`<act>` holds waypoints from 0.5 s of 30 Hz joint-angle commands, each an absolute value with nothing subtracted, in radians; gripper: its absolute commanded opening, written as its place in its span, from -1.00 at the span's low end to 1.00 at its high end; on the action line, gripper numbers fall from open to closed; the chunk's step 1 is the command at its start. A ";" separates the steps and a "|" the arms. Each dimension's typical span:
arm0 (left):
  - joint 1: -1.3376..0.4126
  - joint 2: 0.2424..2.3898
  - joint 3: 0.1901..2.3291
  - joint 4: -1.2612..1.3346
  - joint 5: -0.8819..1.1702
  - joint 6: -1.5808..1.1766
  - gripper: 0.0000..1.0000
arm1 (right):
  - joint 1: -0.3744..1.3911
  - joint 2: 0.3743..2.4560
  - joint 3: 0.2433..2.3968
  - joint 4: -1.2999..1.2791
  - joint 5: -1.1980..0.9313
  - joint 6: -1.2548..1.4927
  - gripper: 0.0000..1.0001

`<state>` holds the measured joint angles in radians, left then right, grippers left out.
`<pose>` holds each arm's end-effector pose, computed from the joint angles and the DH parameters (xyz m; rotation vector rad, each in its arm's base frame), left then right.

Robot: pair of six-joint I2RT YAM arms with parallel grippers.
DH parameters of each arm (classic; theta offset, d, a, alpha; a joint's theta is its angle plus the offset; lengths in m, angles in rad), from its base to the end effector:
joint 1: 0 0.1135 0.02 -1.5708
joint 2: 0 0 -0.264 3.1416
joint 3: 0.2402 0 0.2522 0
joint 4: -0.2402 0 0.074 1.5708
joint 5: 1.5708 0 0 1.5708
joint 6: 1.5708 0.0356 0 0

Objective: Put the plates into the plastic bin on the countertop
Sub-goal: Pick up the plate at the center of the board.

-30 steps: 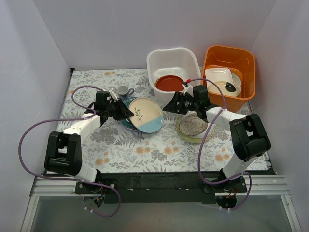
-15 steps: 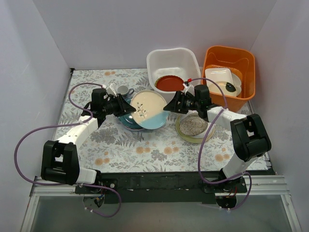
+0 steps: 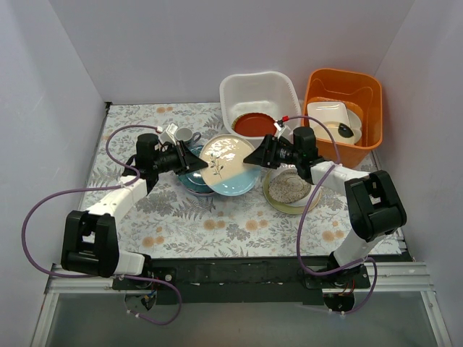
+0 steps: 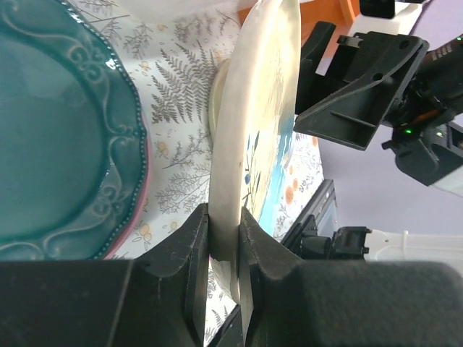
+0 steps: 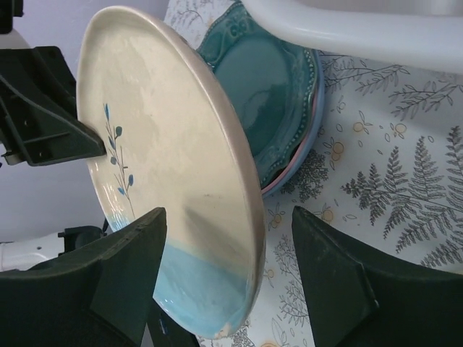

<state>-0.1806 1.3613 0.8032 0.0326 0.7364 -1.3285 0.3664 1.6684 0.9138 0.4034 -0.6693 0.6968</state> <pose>0.2825 -0.0759 0.2425 -0.8390 2.2615 -1.5910 0.3291 0.1499 0.2171 -0.1522 2.0787 1.3243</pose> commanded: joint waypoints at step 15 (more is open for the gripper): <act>-0.181 1.322 0.762 0.302 0.858 -1.450 -1.00 | 0.360 1.678 0.853 0.787 -0.867 0.900 0.02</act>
